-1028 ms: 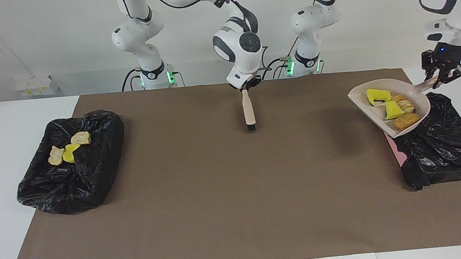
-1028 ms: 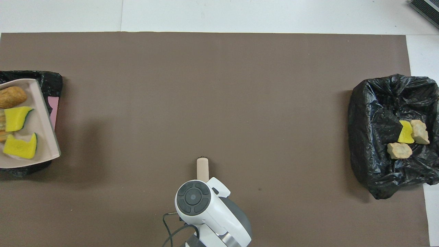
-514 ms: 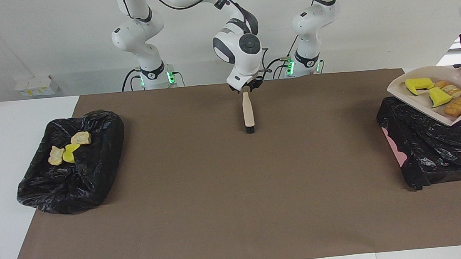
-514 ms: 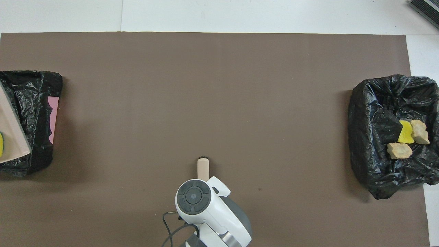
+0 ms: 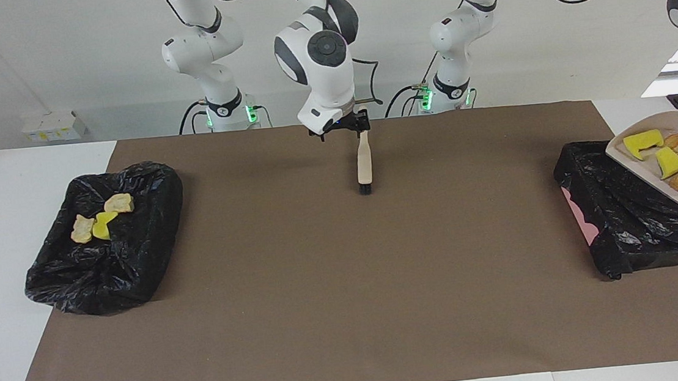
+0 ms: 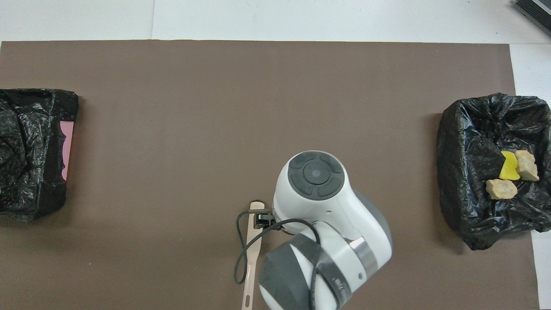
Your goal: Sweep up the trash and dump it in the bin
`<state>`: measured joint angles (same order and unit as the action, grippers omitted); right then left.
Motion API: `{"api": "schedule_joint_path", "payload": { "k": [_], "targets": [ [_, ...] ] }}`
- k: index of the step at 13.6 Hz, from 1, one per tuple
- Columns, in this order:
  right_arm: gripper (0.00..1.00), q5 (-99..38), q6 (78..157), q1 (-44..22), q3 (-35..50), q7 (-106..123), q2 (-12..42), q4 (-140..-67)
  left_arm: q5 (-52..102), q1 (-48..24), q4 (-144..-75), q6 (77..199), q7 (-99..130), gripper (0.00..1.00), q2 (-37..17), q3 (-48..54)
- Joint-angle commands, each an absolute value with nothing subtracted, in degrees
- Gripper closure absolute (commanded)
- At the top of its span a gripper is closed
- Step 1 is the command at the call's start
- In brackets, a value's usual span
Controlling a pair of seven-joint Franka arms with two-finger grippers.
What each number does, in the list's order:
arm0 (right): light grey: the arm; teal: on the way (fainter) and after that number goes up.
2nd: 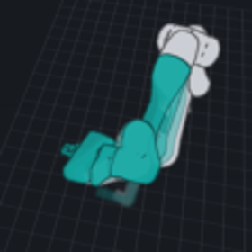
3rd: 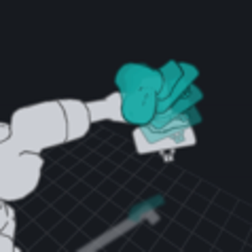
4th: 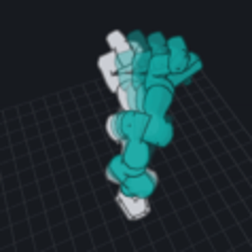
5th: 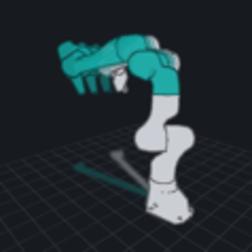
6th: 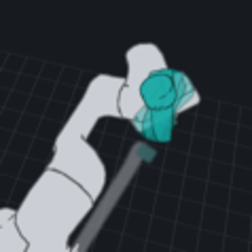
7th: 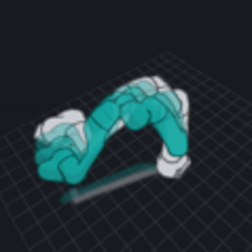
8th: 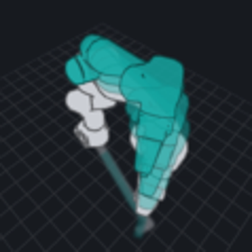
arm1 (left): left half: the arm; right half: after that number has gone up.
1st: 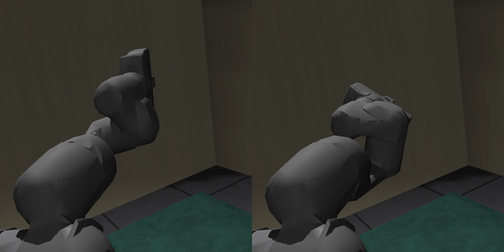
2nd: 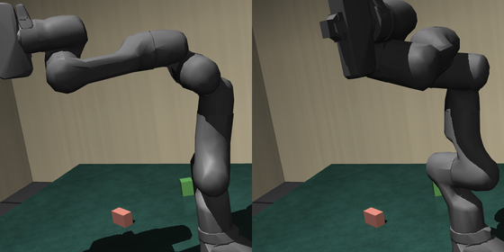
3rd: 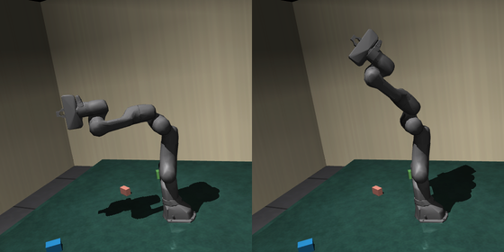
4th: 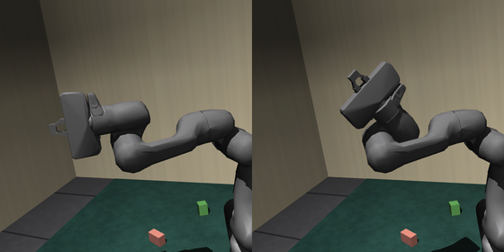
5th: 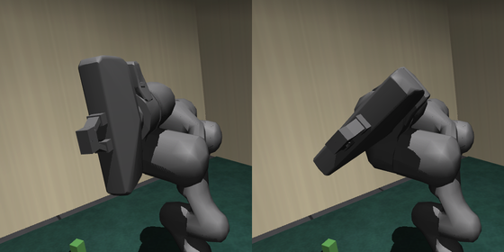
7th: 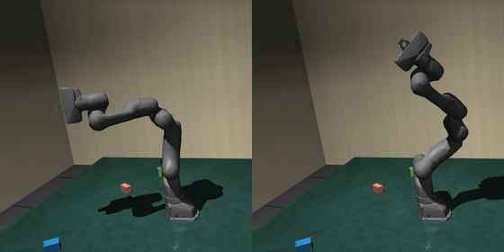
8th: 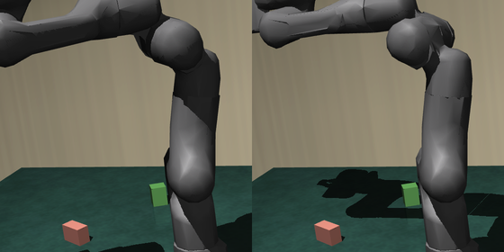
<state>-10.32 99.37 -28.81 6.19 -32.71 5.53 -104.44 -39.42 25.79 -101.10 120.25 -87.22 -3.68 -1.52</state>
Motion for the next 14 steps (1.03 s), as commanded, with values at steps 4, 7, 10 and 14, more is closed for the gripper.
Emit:
{"api": "schedule_joint_path", "payload": {
  "k": [4,7,10,14],
  "targets": [
    [0.00,-3.0,94.9,-18.2,6.5,-14.0,5.2,-97.4,-50.6,22.3,-99.8,115.1,-83.3,1.00,-3.5,-1.9],
    [0.00,-2.8,94.6,-9.2,6.5,-5.0,3.5,-97.4,-56.9,20.4,-99.2,112.2,-82.7,1.00,-3.3,-1.5],
    [0.00,-0.9,94.5,-4.1,5.5,-2.8,3.2,-97.2,-59.2,17.8,-96.9,105.9,-82.8,1.00,-2.8,-1.4],
    [0.00,1.1,94.7,0.9,5.3,-2.8,2.7,-94.8,-59.0,15.2,-96.1,100.6,-82.7,1.00,-2.5,-1.1]
  ]
}}
